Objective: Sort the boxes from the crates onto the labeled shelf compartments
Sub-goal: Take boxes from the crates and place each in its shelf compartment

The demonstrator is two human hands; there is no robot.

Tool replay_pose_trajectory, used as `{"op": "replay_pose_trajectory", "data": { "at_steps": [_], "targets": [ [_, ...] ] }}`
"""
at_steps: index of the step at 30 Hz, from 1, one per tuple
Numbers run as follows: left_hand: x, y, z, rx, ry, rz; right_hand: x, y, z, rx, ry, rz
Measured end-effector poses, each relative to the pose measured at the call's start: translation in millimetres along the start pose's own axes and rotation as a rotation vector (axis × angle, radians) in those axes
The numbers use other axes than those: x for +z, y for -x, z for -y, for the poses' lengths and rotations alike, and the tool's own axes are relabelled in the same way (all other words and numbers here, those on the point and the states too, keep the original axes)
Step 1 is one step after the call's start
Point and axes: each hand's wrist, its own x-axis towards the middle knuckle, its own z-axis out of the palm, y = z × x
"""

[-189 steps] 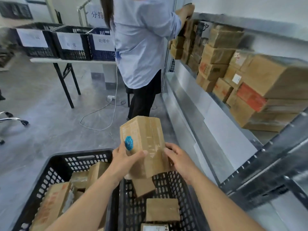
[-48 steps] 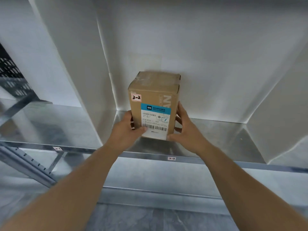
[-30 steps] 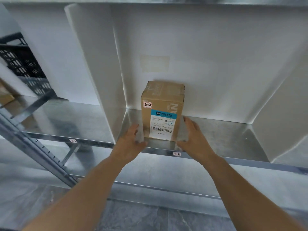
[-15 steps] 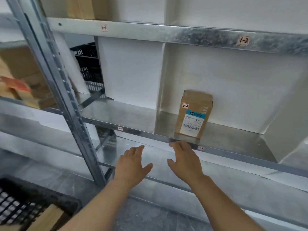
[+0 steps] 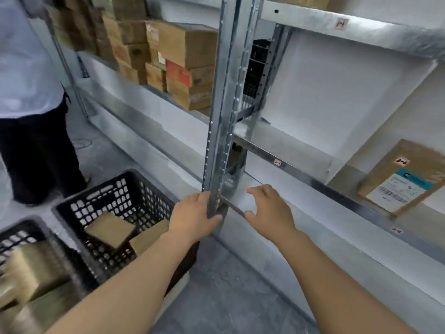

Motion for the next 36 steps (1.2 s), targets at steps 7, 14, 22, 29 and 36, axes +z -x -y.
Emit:
{"op": "replay_pose_trajectory", "data": {
  "at_steps": [7, 14, 22, 29, 36],
  "targets": [
    [-22.7, 32.5, 94.9, -0.201, 0.043, -0.04, 27.9, -29.6, 95.2, -0.178, 0.031, 0.061],
    [-28.1, 58.1, 168.7, -0.406, 0.077, -0.055, 59.6, -61.1, 161.9, -0.352, 0.078, 0.137],
    [-10.5, 58.3, 212.0, -0.642, 0.114, -0.028, 108.1, -118.3, 194.3, -0.523, 0.089, 0.299],
    [19.4, 33.4, 232.1, -0.848, 0.148, 0.051, 152.9, -180.6, 195.8, -0.654, 0.091, 0.452],
    [62.8, 3.3, 240.6, -0.993, 0.189, 0.147, 211.1, -232.9, 179.9, -0.712, 0.126, 0.601]
  ]
}}
